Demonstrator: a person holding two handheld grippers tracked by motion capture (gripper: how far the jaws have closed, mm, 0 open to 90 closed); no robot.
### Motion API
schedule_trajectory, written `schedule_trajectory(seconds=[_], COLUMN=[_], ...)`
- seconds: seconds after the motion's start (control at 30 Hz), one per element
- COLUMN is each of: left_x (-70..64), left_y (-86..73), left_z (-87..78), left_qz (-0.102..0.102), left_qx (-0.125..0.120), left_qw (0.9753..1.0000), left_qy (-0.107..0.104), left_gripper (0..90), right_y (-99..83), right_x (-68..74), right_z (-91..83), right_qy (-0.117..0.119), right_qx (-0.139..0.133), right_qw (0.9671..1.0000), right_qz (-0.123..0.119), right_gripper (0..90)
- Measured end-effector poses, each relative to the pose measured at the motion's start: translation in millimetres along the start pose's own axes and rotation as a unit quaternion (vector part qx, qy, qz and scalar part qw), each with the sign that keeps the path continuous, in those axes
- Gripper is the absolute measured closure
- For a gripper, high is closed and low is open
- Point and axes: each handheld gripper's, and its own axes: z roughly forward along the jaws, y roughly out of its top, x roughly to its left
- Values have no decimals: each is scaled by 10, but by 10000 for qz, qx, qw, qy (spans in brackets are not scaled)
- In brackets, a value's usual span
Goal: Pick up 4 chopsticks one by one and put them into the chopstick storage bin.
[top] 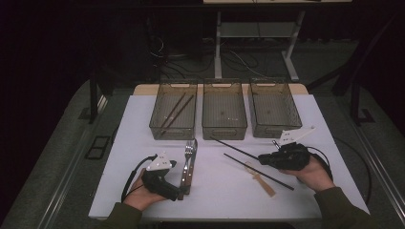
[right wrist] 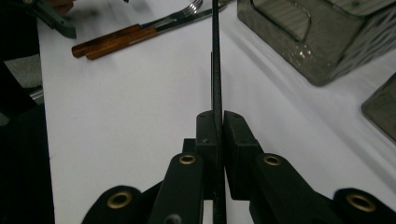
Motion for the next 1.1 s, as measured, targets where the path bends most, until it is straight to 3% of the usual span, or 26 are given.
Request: schedule_trajectory(seconds=[0.4, 0.67, 1.1], left_x=[-4, -3, 7], left_y=[-3, -1, 3], left_z=[24, 14, 7], left_qz=[35, 55, 131], left_qx=[-45, -84, -112], left_qw=[10000, 9999, 9999], left_qy=[-1, 0, 13], left_gripper=[0, 0, 0], right_y=[303, 560, 1010], right_x=[25, 5, -32], right_z=[94, 240, 452], right_qy=[-221, -506, -754], right_qx=[-25, 9, 10], right_qw=[9997, 9984, 9965], right_qz=[97, 260, 353], right_gripper=[852, 853, 853])
